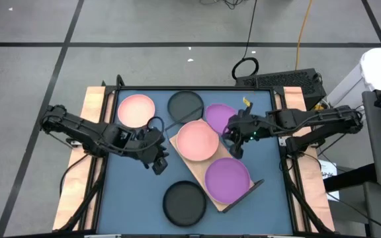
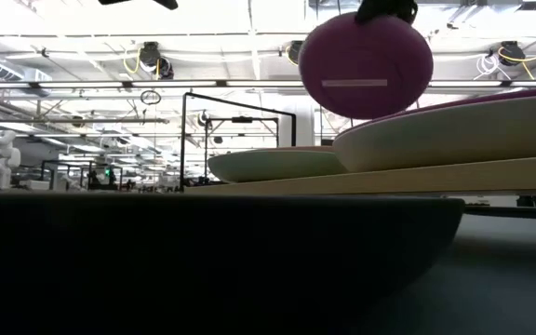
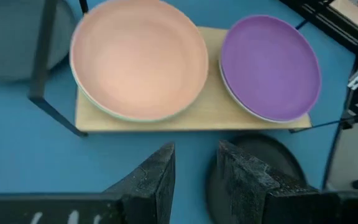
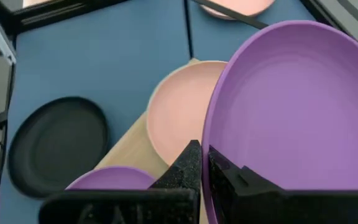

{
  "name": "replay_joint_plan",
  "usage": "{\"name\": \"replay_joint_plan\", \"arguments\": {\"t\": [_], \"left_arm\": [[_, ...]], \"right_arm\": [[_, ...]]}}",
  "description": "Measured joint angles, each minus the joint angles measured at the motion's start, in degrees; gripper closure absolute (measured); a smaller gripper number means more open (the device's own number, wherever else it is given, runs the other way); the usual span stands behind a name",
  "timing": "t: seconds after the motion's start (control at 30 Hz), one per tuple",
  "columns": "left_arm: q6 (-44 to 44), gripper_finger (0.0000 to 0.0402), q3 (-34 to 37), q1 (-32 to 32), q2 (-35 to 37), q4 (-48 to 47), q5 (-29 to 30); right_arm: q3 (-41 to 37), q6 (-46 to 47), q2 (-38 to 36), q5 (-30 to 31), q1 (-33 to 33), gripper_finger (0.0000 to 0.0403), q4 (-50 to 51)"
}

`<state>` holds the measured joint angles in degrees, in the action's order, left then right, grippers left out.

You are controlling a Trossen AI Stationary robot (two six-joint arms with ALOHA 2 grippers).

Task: Place and stack plates onto a shelf
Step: Stack the purple plate on top of the light orange plate on the shelf

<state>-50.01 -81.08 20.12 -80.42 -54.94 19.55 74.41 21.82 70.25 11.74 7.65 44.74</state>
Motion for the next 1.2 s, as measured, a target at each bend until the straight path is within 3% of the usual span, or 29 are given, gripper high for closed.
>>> {"name": "replay_joint_plan", "arguments": {"t": [0.4,0.77,1.2], "left_arm": [[-11.29,0.0277,0.00,8.33,0.00,-2.43,3.60],[-17.38,0.0277,0.00,12.66,0.00,-5.33,6.39],[-19.60,0.0277,0.00,13.02,0.00,-4.98,8.09]], "right_arm": [[6.42,0.01,7.93,1.72,6.98,0.0403,-0.46],[7.59,-0.61,13.79,1.71,9.19,0.0403,-5.99],[7.59,-12.76,22.23,2.00,7.75,0.0403,-8.13]]}}
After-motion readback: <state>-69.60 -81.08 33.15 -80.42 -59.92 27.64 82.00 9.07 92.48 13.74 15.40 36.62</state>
